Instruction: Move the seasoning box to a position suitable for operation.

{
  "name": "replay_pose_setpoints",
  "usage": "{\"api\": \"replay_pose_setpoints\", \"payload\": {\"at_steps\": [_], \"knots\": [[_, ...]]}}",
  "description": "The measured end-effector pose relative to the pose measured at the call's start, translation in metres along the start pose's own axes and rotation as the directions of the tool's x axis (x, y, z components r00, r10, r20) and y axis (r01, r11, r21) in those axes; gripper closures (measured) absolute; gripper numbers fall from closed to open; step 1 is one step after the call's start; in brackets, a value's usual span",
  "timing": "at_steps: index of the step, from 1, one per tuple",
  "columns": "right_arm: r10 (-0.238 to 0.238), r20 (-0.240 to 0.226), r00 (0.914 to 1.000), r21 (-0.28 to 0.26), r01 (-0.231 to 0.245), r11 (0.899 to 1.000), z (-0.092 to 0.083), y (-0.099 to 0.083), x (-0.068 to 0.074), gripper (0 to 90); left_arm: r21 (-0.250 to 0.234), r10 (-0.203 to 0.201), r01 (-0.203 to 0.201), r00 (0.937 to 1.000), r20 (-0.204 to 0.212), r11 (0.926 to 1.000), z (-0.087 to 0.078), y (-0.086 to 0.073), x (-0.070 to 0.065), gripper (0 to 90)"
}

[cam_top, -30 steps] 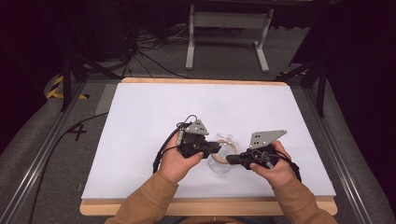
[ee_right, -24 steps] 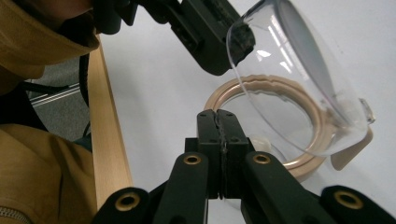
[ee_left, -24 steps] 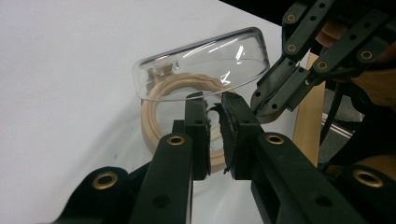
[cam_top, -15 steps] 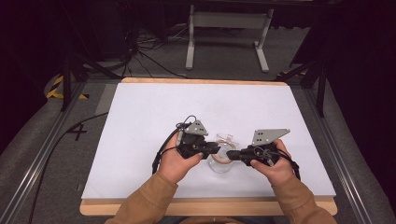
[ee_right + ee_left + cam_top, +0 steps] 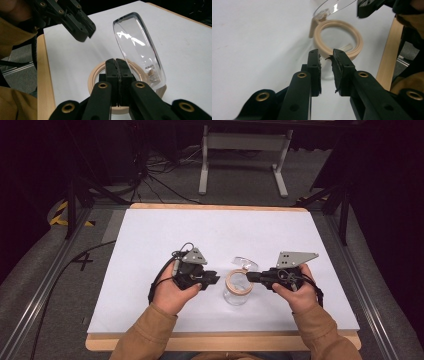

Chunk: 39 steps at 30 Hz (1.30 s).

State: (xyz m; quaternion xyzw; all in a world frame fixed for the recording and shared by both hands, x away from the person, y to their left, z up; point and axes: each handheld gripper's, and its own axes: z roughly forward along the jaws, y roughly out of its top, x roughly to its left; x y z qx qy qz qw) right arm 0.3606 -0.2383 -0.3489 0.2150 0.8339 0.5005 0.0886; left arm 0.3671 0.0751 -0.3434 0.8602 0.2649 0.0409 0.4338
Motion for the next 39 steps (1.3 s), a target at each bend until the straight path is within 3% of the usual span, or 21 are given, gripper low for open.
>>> {"api": "replay_pose_setpoints", "payload": {"at_steps": [7, 14, 22, 39], "knots": [[0.017, 0.034, 0.9993, -0.041, -0.016, 0.999, -0.006, 0.0, -0.008, 90.0, -0.006, -0.065, 0.065, 0.9969, -0.043, 0.9979, -0.025, -0.011, 0.023, 74.6], [0.033, 0.092, 0.9952, -0.064, -0.027, 0.998, -0.007, -0.001, -0.018, 90.0, -0.034, -0.085, 0.083, 0.9935, -0.075, 0.996, -0.045, -0.016, 0.032, 73.4], [0.056, 0.118, 0.9914, -0.084, -0.046, 0.995, -0.009, -0.006, -0.026, 90.0, -0.046, -0.123, 0.119, 0.9894, -0.078, 0.9918, -0.05, -0.02, 0.038, 73.2], [0.054, 0.141, 0.9886, -0.124, -0.036, 0.992, -0.033, -0.002, -0.023, 89.7, -0.054, -0.121, 0.117, 0.9899, -0.074, 0.9917, -0.054, -0.022, 0.044, 72.7]]}}
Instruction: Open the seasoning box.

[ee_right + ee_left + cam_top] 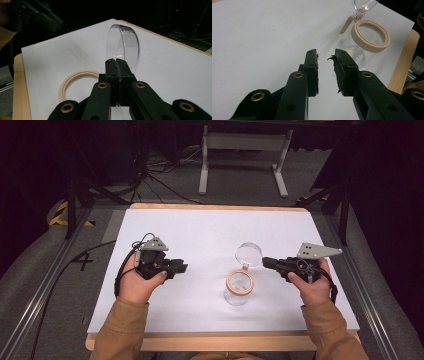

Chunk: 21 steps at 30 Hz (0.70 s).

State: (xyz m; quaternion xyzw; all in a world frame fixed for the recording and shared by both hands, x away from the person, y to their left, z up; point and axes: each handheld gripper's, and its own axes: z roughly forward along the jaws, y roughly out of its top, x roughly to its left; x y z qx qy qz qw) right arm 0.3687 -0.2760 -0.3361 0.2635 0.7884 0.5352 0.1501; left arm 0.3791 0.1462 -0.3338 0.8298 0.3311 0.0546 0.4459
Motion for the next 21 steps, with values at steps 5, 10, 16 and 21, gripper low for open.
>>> {"api": "replay_pose_setpoints", "payload": {"at_steps": [5, 10, 16, 21], "knots": [[0.017, 0.064, 0.9978, 0.019, -0.018, 1.0, -0.011, -0.003, -0.013, 87.1, -0.007, -0.02, 0.02, 0.9996, -0.019, 0.9998, -0.005, -0.002, 0.005, 71.5], [0.037, 0.155, 0.9872, 0.043, -0.044, 0.998, -0.024, -0.009, -0.028, 85.8, -0.007, -0.038, 0.037, 0.9962, -0.078, 0.9993, -0.012, -0.005, 0.015, 70.4], [0.074, 0.266, 0.9612, 0.073, -0.097, 0.993, -0.039, -0.022, -0.053, 79.8, 0.001, -0.071, 0.072, 0.9905, -0.118, 0.9974, -0.015, -0.012, 0.03, 69.1], [0.115, 0.351, 0.9292, 0.1, -0.159, 0.982, -0.047, -0.034, -0.071, 67.4, 0.015, -0.101, 0.104, 0.9854, -0.137, 0.9944, -0.013, -0.019, 0.043, 68.5]]}}
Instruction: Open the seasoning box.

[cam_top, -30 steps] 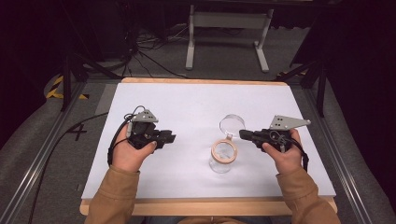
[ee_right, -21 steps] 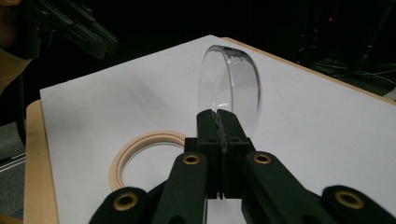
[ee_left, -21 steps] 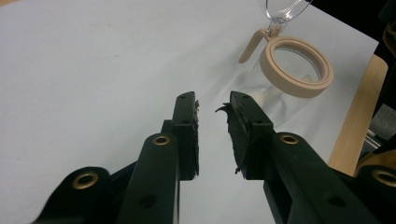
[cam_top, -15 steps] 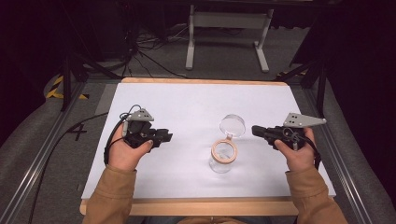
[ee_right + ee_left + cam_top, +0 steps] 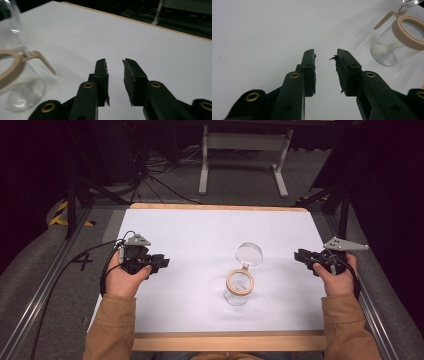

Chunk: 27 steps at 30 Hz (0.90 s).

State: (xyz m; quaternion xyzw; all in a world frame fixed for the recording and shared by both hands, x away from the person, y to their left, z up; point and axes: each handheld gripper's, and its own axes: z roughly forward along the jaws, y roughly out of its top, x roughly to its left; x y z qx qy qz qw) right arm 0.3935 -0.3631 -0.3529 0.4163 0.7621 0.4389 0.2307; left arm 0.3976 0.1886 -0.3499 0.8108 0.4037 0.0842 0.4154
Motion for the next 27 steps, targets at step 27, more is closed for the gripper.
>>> {"api": "replay_pose_setpoints", "payload": {"at_steps": [27], "knots": [[0.023, 0.087, 0.9959, 0.488, -0.062, 0.871, 0.042, -0.047, -0.028, 31.8, 0.204, -0.039, 0.045, 0.9986, -0.036, 0.9778, 0.034, -0.016, 0.029, 64.7]]}}
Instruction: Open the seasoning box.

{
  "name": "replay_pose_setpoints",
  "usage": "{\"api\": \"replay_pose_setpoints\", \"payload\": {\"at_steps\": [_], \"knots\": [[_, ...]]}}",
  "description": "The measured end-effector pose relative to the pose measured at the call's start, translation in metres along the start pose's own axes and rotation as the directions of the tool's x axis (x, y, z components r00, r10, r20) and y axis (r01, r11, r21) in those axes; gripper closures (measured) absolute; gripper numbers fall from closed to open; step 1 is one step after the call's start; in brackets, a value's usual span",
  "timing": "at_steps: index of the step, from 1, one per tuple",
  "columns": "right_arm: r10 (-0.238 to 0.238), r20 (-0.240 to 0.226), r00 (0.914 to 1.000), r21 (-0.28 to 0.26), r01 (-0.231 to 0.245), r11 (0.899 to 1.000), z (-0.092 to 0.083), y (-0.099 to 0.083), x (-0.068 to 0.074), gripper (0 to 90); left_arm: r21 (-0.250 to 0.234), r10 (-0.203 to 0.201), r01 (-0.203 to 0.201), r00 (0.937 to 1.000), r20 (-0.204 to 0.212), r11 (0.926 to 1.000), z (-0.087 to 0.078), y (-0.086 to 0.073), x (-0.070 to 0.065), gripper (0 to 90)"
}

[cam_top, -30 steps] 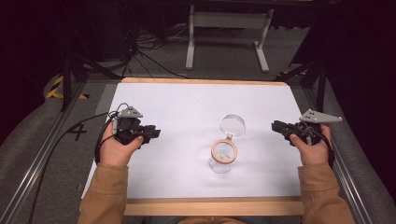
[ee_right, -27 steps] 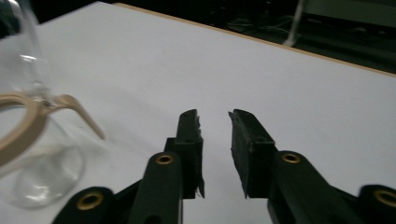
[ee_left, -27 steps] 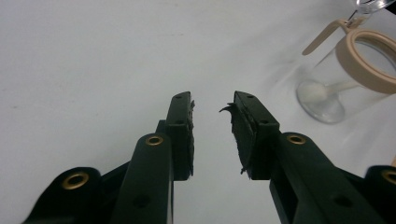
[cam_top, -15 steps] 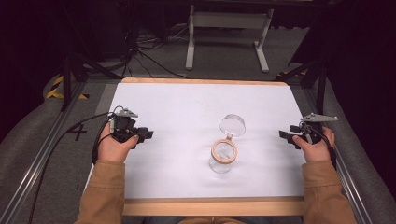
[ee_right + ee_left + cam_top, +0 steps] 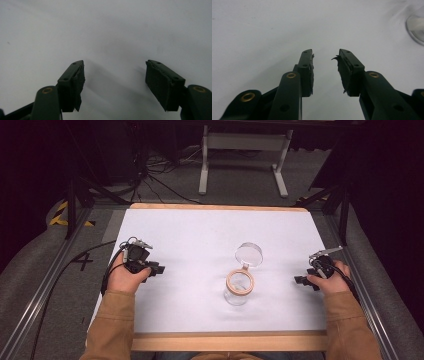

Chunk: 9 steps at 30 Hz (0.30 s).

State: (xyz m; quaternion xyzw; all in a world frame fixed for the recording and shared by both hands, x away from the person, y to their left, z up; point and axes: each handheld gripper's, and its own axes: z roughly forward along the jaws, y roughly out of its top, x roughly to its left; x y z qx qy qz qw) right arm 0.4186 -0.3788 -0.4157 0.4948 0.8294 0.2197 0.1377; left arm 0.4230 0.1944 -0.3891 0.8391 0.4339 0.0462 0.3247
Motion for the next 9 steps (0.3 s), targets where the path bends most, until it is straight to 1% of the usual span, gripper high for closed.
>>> {"api": "replay_pose_setpoints", "payload": {"at_steps": [3, 5, 8, 9], "knots": [[-0.028, 0.009, 0.9996, 0.034, 0.028, 0.999, 0.001, 0.0004, 0.0026, 31.0, 0.017, 0.002, -0.002, 1.0, 0.005, 0.9999, 0.0015, -0.0001, -0.0003, 64.1], [-0.056, 0.022, 0.9982, 0.032, 0.055, 0.998, 0.0007, 0.0012, 0.0054, 31.8, 0.019, 0.006, -0.006, 1.0, 0.005, 0.9998, 0.0018, -0.0001, -0.0004, 63.7], [-0.06, 0.013, 0.9981, 0.036, 0.06, 0.998, 0.0002, 0.0019, 0.0068, 31.4, 0.019, 0.003, -0.004, 1.0, 0.006, 0.9998, 0.0019, -0.0002, -0.001, 62.7], [-0.065, -0.014, 0.9978, 0.036, 0.065, 0.997, -0.0011, 0.003, 0.0095, 31.5, 0.02, 0.004, -0.004, 1.0, 0.006, 0.9998, 0.0018, 0.0, -0.0015, 62.1]]}}
